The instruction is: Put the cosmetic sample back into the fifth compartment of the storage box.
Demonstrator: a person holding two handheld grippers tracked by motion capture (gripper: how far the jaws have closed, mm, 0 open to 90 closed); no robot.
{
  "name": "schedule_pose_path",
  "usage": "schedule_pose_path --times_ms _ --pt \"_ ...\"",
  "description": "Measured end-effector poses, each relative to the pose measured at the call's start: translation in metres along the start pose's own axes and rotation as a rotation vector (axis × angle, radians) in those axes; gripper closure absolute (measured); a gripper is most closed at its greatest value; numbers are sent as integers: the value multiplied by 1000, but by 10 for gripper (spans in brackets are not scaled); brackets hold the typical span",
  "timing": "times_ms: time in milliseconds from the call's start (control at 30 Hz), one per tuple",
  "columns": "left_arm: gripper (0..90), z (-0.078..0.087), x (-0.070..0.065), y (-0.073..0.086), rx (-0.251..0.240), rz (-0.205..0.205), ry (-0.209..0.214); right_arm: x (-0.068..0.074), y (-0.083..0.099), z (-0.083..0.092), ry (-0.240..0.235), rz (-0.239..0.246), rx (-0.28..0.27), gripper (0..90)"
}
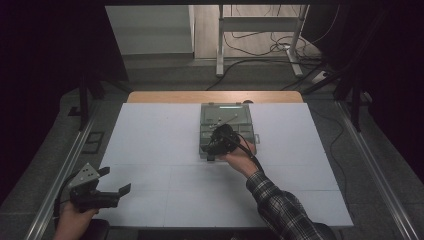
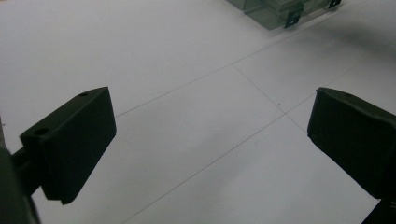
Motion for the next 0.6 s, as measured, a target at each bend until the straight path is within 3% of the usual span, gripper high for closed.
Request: schedule_pose_path --times_ms 600 --pt "19 0 0 0 0 -5 0 -6 0 -21 12 -2 37 396"
Point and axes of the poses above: each handheld gripper's, and its own axes: z roughly backward along the jaws, y roughly out of its underside, x roughly to its left, the point moved 10 cm from there along -z, roughly forward along the jaws, and after that the axes turned 6 degrees about z, right-handed, at the moved point
